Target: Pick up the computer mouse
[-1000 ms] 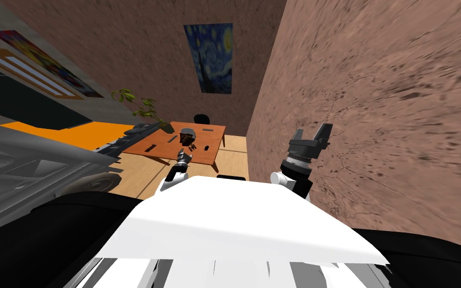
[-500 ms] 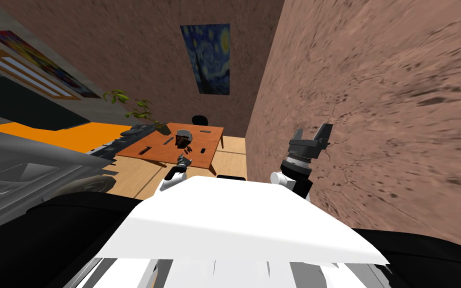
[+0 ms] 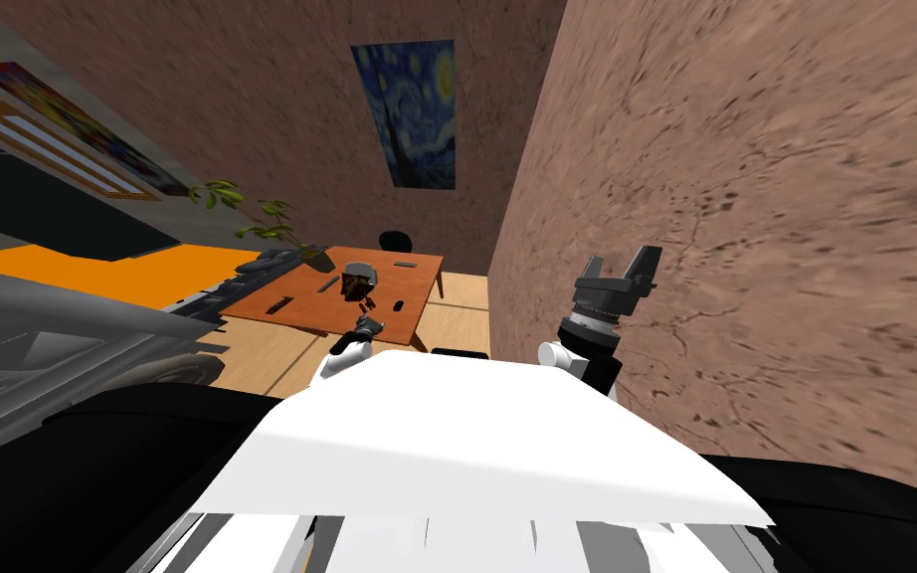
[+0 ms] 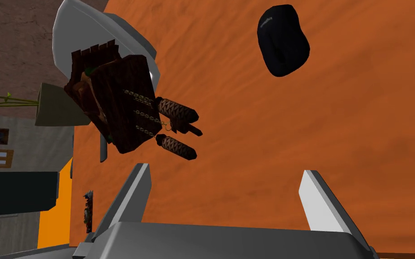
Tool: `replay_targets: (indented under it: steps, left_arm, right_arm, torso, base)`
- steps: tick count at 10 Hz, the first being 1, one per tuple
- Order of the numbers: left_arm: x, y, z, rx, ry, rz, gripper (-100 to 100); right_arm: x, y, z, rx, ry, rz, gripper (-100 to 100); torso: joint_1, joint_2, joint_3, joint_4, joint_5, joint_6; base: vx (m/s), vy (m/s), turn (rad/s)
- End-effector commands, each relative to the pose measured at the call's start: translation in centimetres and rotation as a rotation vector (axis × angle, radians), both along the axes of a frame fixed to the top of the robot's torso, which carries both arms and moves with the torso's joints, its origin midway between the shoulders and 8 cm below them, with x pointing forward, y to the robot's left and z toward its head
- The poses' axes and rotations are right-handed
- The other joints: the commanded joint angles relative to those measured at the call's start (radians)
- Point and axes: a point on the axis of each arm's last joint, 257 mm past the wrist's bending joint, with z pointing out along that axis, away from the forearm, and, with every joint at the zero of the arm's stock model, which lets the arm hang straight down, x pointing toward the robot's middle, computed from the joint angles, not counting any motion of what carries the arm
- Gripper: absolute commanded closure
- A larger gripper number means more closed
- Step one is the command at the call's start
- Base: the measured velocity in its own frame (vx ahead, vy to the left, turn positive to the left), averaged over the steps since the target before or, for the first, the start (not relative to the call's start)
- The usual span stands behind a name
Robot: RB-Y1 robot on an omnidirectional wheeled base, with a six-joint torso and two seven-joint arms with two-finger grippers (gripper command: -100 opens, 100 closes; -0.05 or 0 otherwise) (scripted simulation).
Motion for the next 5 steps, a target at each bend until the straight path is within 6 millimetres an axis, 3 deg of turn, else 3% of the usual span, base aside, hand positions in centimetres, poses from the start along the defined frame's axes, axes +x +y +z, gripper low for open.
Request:
replay_targets:
  steps: [1, 3, 5]
  left_arm:
    - [-0.4, 0.1, -2.0, -0.057, 0.046, 0.022, -100]
    - [-0.8, 0.1, -3.3, -0.096, 0.083, 0.034, -100]
    - [-1.0, -0.1, -5.1, -0.158, 0.132, 0.05, -100]
  right_arm:
    - [0.0, 0.0, 0.0, 0.0, 0.0, 0.0, 0]
    - [0.0, 0.0, 0.0, 0.0, 0.0, 0.0, 0]
    - [0.0, 0.0, 0.0, 0.0, 0.0, 0.0, 0]
  torso:
    - [0.0, 0.0, 0.0, 0.0, 0.0, 0.0]
    - [0.0, -0.001, -0.001, 0.0, 0.0, 0.0]
    - [0.001, -0.002, -0.001, 0.0, 0.0, 0.0]
  base:
    - [0.183, -0.01, 0.04]
    - [0.122, -0.024, 0.024]
    - [0.192, -0.02, 0.057]
